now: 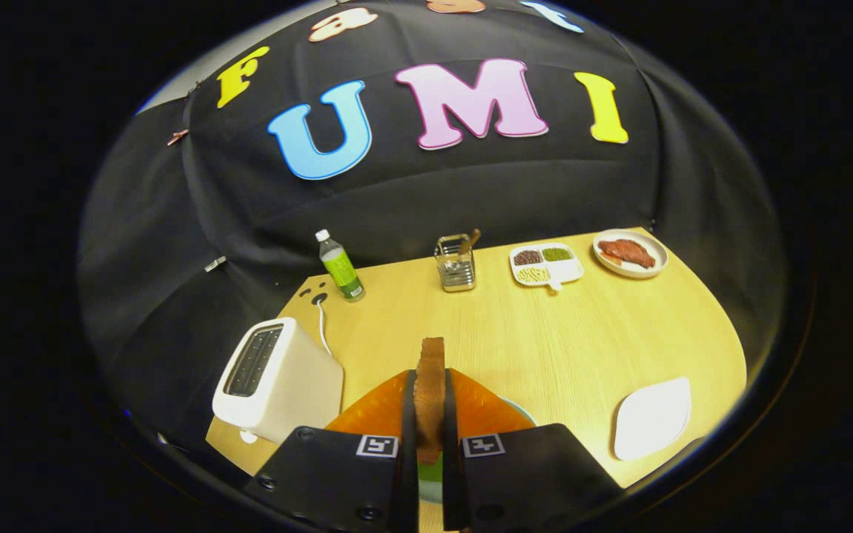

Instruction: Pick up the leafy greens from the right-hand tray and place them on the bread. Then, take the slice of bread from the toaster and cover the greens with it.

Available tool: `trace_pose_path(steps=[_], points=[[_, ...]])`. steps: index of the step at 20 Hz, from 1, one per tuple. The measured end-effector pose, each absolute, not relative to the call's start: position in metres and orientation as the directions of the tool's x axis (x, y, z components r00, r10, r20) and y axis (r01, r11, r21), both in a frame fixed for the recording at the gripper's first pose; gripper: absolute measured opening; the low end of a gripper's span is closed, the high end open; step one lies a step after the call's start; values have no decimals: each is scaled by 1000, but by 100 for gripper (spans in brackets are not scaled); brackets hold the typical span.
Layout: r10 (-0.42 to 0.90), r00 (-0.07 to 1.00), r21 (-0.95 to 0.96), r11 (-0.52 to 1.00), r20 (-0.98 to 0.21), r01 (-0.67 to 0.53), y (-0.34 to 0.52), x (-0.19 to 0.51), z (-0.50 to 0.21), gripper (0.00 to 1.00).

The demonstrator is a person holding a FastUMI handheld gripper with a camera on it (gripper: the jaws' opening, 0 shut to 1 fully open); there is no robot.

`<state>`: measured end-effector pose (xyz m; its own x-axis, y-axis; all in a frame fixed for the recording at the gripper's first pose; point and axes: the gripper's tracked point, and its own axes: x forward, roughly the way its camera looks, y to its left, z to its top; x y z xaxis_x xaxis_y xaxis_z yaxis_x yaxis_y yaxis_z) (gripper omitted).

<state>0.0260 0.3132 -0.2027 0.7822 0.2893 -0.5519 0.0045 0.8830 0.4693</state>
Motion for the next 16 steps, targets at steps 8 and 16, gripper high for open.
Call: trace_pose_path(steps=[8,16], points=[[288,793,672,714,-537,196,343,19,-248,17],[221,746,564,790,-628,242,324,-13,-315,17]])
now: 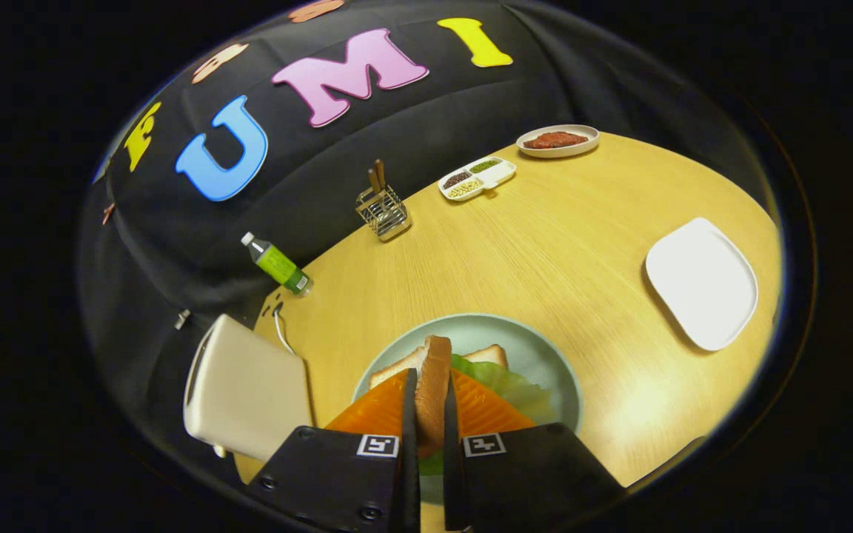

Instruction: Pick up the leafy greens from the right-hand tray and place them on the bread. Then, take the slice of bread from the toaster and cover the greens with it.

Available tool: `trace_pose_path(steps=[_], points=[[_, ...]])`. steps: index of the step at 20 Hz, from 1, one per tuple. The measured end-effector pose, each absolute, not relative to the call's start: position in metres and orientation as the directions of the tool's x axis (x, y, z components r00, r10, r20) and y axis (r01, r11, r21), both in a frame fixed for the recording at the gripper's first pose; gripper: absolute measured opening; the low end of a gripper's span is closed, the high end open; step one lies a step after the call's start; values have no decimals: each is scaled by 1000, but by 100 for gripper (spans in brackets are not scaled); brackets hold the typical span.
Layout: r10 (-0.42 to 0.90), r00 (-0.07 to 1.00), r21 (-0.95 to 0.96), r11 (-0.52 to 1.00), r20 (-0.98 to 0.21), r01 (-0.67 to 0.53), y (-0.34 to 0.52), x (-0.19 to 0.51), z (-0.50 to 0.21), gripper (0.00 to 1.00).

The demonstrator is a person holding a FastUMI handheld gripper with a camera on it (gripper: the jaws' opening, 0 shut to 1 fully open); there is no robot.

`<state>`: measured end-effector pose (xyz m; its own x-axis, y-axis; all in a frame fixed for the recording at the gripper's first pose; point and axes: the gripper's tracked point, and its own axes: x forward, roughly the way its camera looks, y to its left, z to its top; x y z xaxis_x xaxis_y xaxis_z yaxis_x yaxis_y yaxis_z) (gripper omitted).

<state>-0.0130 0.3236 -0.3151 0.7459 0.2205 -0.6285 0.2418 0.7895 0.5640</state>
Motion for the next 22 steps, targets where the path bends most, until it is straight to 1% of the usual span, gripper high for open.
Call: trace_pose_path(steps=[4,7,8,9,11,13,14,15,16,18,19,20,22], points=[[218,757,479,866,-616,140,318,-15,-310,17],[194,737,397,911,-648,109,309,-20,-320,22],[178,732,365,925,-657,103,303,-22,-322,26],[163,728,334,937,-666,97,298,-23,-326,36],[122,712,261,961,-692,89,285,-28,-333,47],[118,716,240,968,-688,71,280,-29,-331,59],[109,720,226,972,-685,69,276,-29,-329,62],[104,724,217,974,-682,64,274,-29,-327,70],[97,727,208,976,-680,64,270,-29,-326,72],[79,738,190,979,-671,68,262,-28,-321,83],[66,745,180,981,-664,73,255,-28,-313,98],[55,753,170,982,-655,77,250,-25,-313,100],[47,770,155,986,-637,68,240,-23,-304,99]])
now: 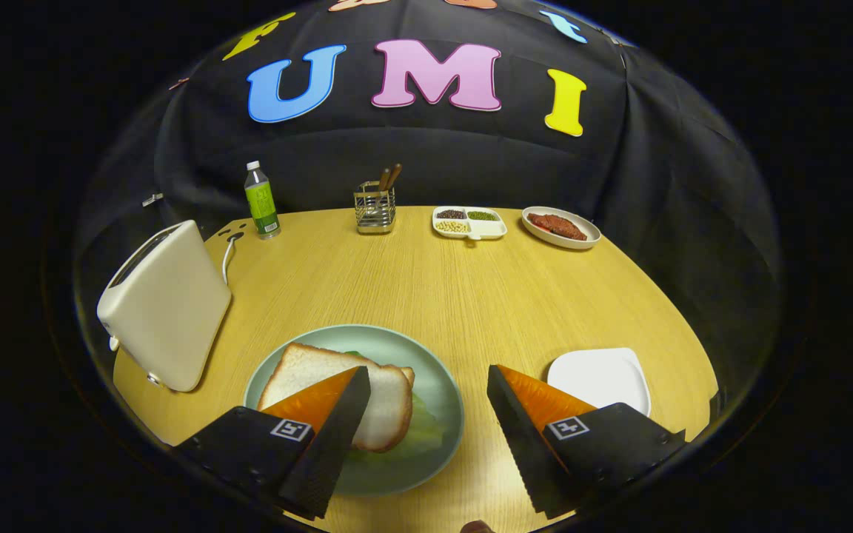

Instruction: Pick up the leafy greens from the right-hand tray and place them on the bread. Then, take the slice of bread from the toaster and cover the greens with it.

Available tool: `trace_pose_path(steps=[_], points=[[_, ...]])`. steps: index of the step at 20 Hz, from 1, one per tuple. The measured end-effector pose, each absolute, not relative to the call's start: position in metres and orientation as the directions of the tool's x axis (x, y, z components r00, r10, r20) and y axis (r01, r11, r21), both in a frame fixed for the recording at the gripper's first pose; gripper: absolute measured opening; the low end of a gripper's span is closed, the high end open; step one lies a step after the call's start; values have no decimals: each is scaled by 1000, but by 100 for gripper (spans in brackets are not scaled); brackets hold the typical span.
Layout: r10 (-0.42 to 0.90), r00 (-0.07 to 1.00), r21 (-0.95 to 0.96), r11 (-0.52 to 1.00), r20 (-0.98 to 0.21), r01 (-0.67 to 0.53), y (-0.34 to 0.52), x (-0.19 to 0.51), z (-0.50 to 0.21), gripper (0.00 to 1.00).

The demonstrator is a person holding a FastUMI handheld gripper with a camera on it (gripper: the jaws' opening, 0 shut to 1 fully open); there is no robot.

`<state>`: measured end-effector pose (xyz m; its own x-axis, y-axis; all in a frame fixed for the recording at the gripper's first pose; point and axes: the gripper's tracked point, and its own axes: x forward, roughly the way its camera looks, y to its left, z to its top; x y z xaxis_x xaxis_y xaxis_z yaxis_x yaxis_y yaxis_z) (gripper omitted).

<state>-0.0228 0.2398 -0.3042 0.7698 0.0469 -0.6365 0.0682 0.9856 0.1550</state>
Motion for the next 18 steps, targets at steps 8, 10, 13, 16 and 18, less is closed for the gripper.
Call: trace_pose_path(steps=[8,10,13,16,18], points=[[95,850,182,983,-518,1,206,-1,-217,99],[109,872,175,984,-477,-27,196,7,-191,99],[136,898,135,987,-419,-86,185,12,-147,99],[166,923,99,985,-347,-140,175,14,-104,98],[185,939,84,982,-291,-167,168,13,-77,98]])
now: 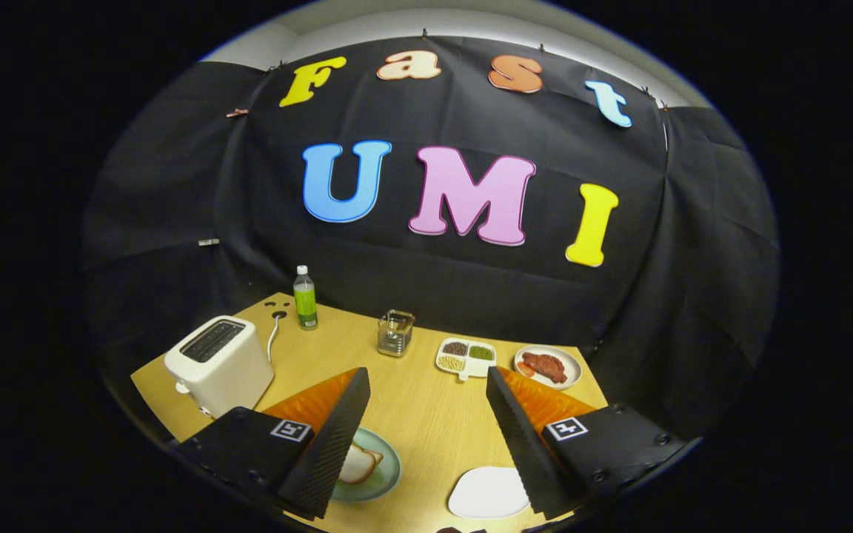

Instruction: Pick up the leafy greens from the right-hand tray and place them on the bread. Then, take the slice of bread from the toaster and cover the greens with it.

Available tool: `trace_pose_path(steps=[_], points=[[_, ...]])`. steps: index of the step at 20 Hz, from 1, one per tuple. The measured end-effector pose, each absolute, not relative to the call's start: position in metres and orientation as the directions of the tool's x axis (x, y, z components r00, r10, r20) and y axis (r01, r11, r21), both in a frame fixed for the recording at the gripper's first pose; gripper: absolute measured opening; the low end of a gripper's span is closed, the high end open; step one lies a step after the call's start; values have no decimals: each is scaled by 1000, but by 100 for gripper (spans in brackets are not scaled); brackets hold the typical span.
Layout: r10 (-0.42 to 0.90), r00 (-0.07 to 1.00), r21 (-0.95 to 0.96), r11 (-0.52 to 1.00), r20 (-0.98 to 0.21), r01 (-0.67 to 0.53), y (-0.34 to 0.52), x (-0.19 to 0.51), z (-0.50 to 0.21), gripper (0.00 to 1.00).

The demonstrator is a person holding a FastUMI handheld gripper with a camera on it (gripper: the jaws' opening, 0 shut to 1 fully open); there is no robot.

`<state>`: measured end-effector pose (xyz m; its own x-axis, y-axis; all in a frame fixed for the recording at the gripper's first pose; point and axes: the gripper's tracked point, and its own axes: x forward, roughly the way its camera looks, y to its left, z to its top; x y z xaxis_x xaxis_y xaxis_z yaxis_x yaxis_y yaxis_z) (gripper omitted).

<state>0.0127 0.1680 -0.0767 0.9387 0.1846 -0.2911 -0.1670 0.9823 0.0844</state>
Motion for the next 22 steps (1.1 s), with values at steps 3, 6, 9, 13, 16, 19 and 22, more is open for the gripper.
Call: trace_pose_path(steps=[3,6,9,13,16,19,22], points=[[202,953,69,979,-225,-192,157,11,-47,98],[210,959,53,978,-189,-203,143,11,-31,98],[212,963,-6,976,-163,-216,126,13,-24,98],[219,966,-34,974,-141,-226,119,10,-26,98],[224,963,-22,973,-150,-230,116,9,-34,98],[233,961,-13,971,-151,-238,118,11,-36,98],[237,960,-13,970,-147,-242,119,14,-35,98]])
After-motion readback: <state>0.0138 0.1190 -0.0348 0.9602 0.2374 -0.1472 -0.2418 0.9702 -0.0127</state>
